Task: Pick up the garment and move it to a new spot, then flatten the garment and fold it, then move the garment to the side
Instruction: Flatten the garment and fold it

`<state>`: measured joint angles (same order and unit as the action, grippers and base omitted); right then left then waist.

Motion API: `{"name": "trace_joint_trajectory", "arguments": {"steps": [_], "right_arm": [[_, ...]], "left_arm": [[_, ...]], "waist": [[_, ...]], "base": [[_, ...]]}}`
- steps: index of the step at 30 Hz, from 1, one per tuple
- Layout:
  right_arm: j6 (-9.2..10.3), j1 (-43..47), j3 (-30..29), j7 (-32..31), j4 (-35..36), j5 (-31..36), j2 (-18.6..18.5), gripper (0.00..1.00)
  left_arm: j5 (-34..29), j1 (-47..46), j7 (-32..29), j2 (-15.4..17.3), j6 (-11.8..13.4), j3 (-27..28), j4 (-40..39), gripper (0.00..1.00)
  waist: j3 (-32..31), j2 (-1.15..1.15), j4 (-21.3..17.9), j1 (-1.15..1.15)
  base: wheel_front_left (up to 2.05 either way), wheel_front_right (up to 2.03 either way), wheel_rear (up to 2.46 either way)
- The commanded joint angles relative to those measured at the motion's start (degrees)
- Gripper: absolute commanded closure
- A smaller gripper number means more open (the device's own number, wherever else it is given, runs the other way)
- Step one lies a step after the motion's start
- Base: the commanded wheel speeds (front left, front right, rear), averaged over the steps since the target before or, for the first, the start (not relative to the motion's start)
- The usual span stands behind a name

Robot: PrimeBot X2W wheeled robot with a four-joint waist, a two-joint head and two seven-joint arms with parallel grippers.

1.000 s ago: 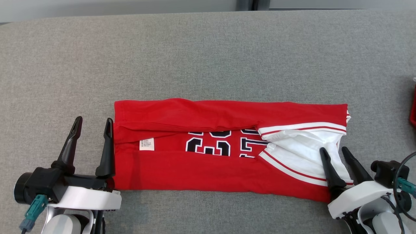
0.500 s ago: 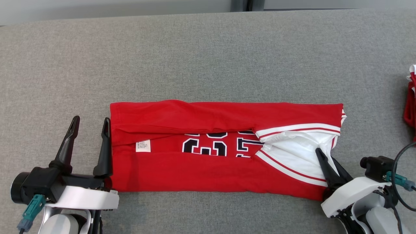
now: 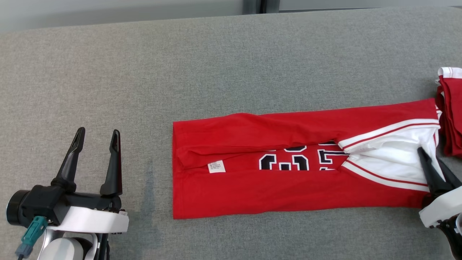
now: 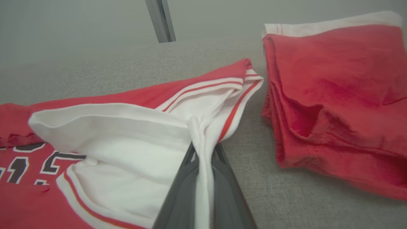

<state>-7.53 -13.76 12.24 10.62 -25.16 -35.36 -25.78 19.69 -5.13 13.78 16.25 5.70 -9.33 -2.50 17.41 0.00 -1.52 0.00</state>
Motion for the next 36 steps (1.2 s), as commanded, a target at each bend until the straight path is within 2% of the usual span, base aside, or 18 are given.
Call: {"name": "trace_joint_trajectory", "arguments": {"steps": [1, 8, 12, 18, 22, 26, 31, 36], "right_arm": [[0.04, -0.06, -0.03, -0.24, 0.75, -0.48, -0.52, 1.00], [0.03, -0.69, 1.78, -1.27, 5.53, -0.75, -1.80, 1.00], [0.03, -1.02, 3.98, -2.35, 11.93, -0.89, -1.68, 1.00], [0.03, -1.99, 7.99, -6.86, 23.18, -5.87, 0.49, 1.00], [0.02, -3.57, 10.84, -10.51, 28.09, -10.71, 3.50, 1.00], [0.02, -6.06, 13.94, -12.40, 29.14, -14.20, 8.53, 1.00], [0.02, -8.77, 18.99, -12.96, 26.24, -16.09, 13.75, 1.00], [0.00, -11.90, 27.17, -11.11, 20.79, -17.19, 18.61, 1.00]], "left_arm": [[-0.14, -0.02, -0.11, 0.59, 0.30, 0.10, -0.21, 0.00], [0.08, -0.09, -0.36, 0.76, 0.42, -0.03, -0.43, 0.00], [0.29, 0.47, -0.33, 0.92, 0.61, 0.07, -0.38, 0.00], [-0.07, 0.08, -0.49, 1.24, 1.07, -0.07, -0.73, 0.00], [-0.25, -1.30, -0.52, 1.39, 0.79, -0.44, -0.71, 0.00], [-0.28, -2.27, -0.26, 1.02, 0.59, -0.95, -0.34, 0.00], [-0.34, -3.47, 0.12, 0.23, 0.29, -1.77, 0.34, 0.00], [-0.24, -4.13, 0.55, -0.27, -0.09, -2.16, 1.12, 0.00]], "waist": [[-0.10, 0.00, -0.14, 0.00], [-0.49, 0.00, -0.27, 0.00], [-0.96, 0.00, -0.47, 0.00], [-1.11, 0.00, -0.48, 0.00], [-0.82, 0.00, 0.24, 0.00], [-0.26, 0.00, 1.37, 0.00], [0.36, 0.00, 3.48, 0.00], [1.31, 0.00, 5.19, 0.00]], "base": [[0.00, 0.00, 0.00], [0.00, 0.00, 0.00], [0.00, 0.00, 0.00], [0.00, 0.00, 0.00], [0.00, 0.00, 0.00], [0.00, 0.00, 0.00], [0.00, 0.00, 0.00], [0.00, 0.00, 0.00]]}}
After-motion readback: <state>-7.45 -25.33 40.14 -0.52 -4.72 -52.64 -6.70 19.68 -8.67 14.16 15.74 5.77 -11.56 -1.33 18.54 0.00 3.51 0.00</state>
